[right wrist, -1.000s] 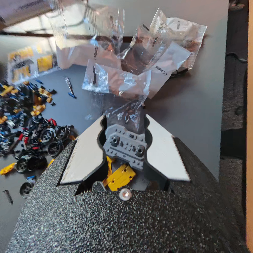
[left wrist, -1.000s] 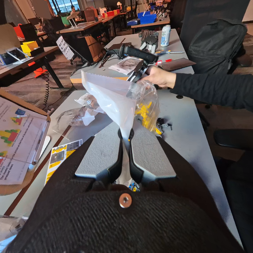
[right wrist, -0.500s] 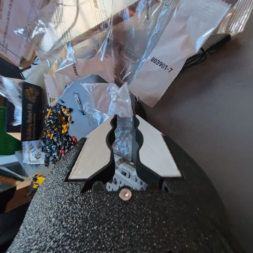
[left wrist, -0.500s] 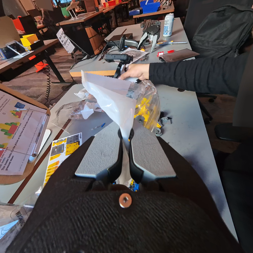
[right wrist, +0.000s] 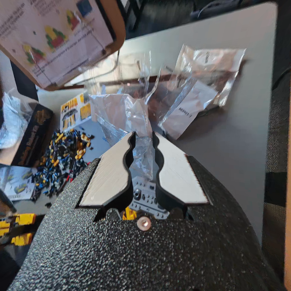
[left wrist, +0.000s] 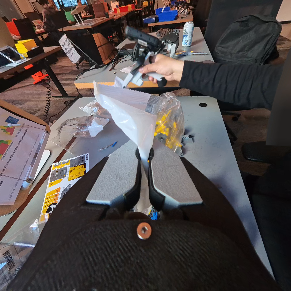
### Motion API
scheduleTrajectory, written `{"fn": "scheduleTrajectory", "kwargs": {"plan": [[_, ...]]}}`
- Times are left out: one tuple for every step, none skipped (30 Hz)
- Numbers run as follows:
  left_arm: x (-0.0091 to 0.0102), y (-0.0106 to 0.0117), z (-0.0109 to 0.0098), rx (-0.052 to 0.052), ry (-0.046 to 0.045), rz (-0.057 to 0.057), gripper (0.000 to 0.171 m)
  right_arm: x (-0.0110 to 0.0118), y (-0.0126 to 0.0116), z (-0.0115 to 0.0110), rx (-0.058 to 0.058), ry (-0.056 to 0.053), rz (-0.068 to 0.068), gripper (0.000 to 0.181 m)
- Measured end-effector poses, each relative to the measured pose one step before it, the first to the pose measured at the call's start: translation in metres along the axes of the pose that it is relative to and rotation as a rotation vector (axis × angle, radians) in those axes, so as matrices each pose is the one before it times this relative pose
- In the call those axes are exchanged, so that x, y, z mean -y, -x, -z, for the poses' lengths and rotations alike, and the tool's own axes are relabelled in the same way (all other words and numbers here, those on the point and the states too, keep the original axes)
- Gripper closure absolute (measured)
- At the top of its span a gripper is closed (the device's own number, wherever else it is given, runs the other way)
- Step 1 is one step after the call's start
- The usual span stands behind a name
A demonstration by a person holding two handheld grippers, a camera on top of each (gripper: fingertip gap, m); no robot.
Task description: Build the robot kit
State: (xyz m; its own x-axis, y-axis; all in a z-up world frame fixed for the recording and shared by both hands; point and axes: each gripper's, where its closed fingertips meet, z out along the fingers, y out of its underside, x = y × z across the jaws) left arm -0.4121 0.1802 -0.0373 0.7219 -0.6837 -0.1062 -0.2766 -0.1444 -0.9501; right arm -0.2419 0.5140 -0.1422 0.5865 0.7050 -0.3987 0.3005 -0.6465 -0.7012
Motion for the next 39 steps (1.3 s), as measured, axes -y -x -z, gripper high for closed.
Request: {"fn": "scheduleTrajectory", "kwargs": {"plan": [[0.00003,-0.00086,0.00039,-0.0007,-0.00146,-0.0001,0.171,0.01353,-0.00404,0.0042,-0.0104,-0.0477,-0.0224,0.16],[-0.00032,-0.00082,0.00028,-0.0006,-0.00008,0.001,0.171,0.01392,-0.00555,0.00235,-0.008,-0.0451,-0.0338,0.16],[-0.00046,-0.00079,0.00015,-0.0001,-0.00023,0.0005,0.171,0.01361,-0.00497,0.00011,-0.0008,-0.0396,-0.0353,0.16],[-0.00044,-0.0008,0.0002,-0.0001,-0.00047,-0.0004,0.171,0.01294,-0.00324,-0.00203,0.0108,-0.0348,-0.0371,0.16],[-0.0006,-0.00056,0.00013,0.0004,-0.00002,0.0,0.171,0.01085,-0.00281,-0.00417,0.0122,-0.0219,-0.0435,0.16],[-0.00058,-0.00032,0.00015,0.001,-0.00047,0.0008,0.171,0.00885,-0.00177,-0.00616,0.017,-0.0118,-0.0443,0.16],[-0.00056,-0.00014,0.0001,0.0001,-0.00087,0.0025,0.171,0.00739,-0.00248,-0.00759,0.0133,-0.0071,-0.0455,0.16],[-0.00059,0.00027,0.00013,0.0011,-0.00104,0.0036,0.171,0.00557,-0.00408,-0.00863,0.0027,-0.0023,-0.0448,0.16],[-0.00076,0.00042,-0.00007,0.0007,-0.00101,0.0044,0.171,0.00361,-0.00477,-0.00986,-0.0019,0.004,-0.0365,0.16],[-0.00087,0.00071,-0.00016,0.0009,-0.00007,0.0048,0.171,0.00109,-0.00502,-0.01087,-0.0034,0.0123,-0.0309,0.159],[-0.00098,0.00091,-0.00035,0.0011,0.0012,0.0042,0.171,-0.00086,-0.00583,-0.01132,-0.007,0.0172,-0.0262,0.158],[-0.00085,0.00083,-0.00063,-0.0001,0.00175,0.004,0.171,-0.00175,-0.00594,-0.01086,-0.0098,0.0157,-0.0223,0.156],[-0.00089,0.0007,-0.00068,-0.0006,0.0033,0.0018,0.171,-0.00262,-0.0051,-0.01022,-0.0072,0.0181,-0.0141,0.155],[-0.00057,0.00075,-0.0005,0.0005,0.00389,-0.0002,0.171,-0.0035,-0.00575,-0.00888,-0.0156,0.0211,-0.0071,0.156],[-0.00006,0.00044,-0.00032,-0.0011,0.00271,-0.0005,0.171,-0.00467,-0.0073,-0.00711,-0.0297,0.0249,-0.0002,0.154],[0.00016,0.00035,-0.00005,-0.0006,0.00115,-0.001,0.171,-0.00522,-0.00817,-0.00552,-0.041,0.0268,0.0057,0.147],[0.00051,0.00045,0.00047,0.0005,-0.00046,-0.0015,0.171,-0.00432,-0.00645,-0.00348,-0.0333,0.0206,0.011,0.141],[0.00068,0.00041,0.00073,0.0006,-0.0026,-0.0005,0.171,-0.00208,-0.00495,-0.00007,-0.0264,0.0044,0.0157,0.141],[0.00068,0.00008,0.00088,-0.0008,-0.00387,0.0014,0.171,-0.00011,-0.00458,0.0027,-0.0269,-0.0076,0.0149,0.141],[0.0004,-0.00026,0.00094,-0.0017,-0.00325,0.0012,0.171,0.00004,-0.00225,0.00418,-0.0132,-0.0076,0.0147,0.141],[-0.00002,-0.00039,0.00066,-0.0015,-0.00139,-0.0001,0.171,-0.00098,-0.00073,0.00428,-0.004,-0.0009,0.0157,0.142],[-0.0004,-0.0005,0.00045,-0.0018,-0.00026,-0.0004,0.171,-0.00223,-0.00136,0.00462,-0.0091,0.0063,0.0162,0.142],[-0.00036,-0.00089,0.00028,-0.0016,-0.00071,-0.0009,0.171,-0.00233,-0.00107,0.00587,-0.011,0.0038,0.019,0.142],[-0.00015,-0.00059,0.00012,-0.0006,-0.00127,-0.0009,0.171,-0.0008,0.0026,0.0077,0.0059,-0.0095,0.0241,0.142],[0.00014,-0.00033,-0.00006,0.0001,-0.00167,-0.0001,0.171,0.00025,0.00781,0.00945,0.0293,-0.0226,0.0275,0.142],[0.00081,0.00007,-0.00021,0.0007,-0.00274,0.0008,0.171,-0.00047,0.01283,0.01036,0.0485,-0.0271,0.0324,0.142],[0.00158,-0.00023,-0.00027,-0.0027,-0.00394,0.001,0.171,-0.00346,0.01782,0.01012,0.0642,-0.0205,0.0407,0.142],[0.00265,-0.00014,-0.00033,-0.0042,-0.0059,-0.0005,0.171,-0.00826,0.02306,0.00845,0.0819,-0.0057,0.048,0.142],[0.00357,0.00018,-0.00031,-0.0032,-0.00675,-0.0023,0.171,-0.01389,0.02695,0.00589,0.0942,0.0166,0.049,0.143],[0.00432,0.00071,-0.00057,-0.0007,-0.0055,-0.0038,0.171,-0.02,0.02951,0.0029,0.1024,0.0419,0.0443,0.142],[0.00472,0.00098,-0.00083,-0.0004,-0.00403,-0.0056,0.171,-0.02317,0.03089,-0.00007,0.1041,0.0496,0.0414,0.139],[0.00481,0.00136,-0.00122,0.0024,-0.00227,-0.0049,0.171,-0.02307,0.03189,-0.00255,0.1056,0.0417,0.0438,0.136],[0.00508,0.00137,-0.00183,0.0032,-0.00312,-0.0052,0.171,-0.02089,0.03085,-0.0048,0.0979,0.0273,0.0441,0.136],[0.00502,0.00059,-0.00241,0.0007,-0.0036,-0.0066,0.171,-0.01845,0.02706,-0.00691,0.0741,0.0224,0.0356,0.134],[0.00472,0.00026,-0.00334,0.0001,-0.00318,-0.0077,0.171,-0.01598,0.02268,-0.00814,0.0504,0.0209,0.0307,0.126],[0.00435,0.00025,-0.00419,0.0015,-0.00405,-0.0085,0.171,-0.01216,0.0204,-0.00896,0.0416,0.009,0.0316,0.123],[0.00405,0.00025,-0.005,0.0031,-0.00674,-0.0064,0.171,-0.0086,0.01956,-0.00948,0.0457,-0.0045,0.0267,0.121],[0.00364,-0.00044,-0.00562,0.0002,-0.00819,-0.0047,0.171,-0.00717,0.0167,-0.00958,0.0422,-0.0068,0.0173,0.117],[0.00287,-0.00038,-0.00634,0.0005,-0.0062,-0.0022,0.171,-0.00585,0.01001,-0.00921,0.0171,-0.0079,0.0061,0.112]]}}
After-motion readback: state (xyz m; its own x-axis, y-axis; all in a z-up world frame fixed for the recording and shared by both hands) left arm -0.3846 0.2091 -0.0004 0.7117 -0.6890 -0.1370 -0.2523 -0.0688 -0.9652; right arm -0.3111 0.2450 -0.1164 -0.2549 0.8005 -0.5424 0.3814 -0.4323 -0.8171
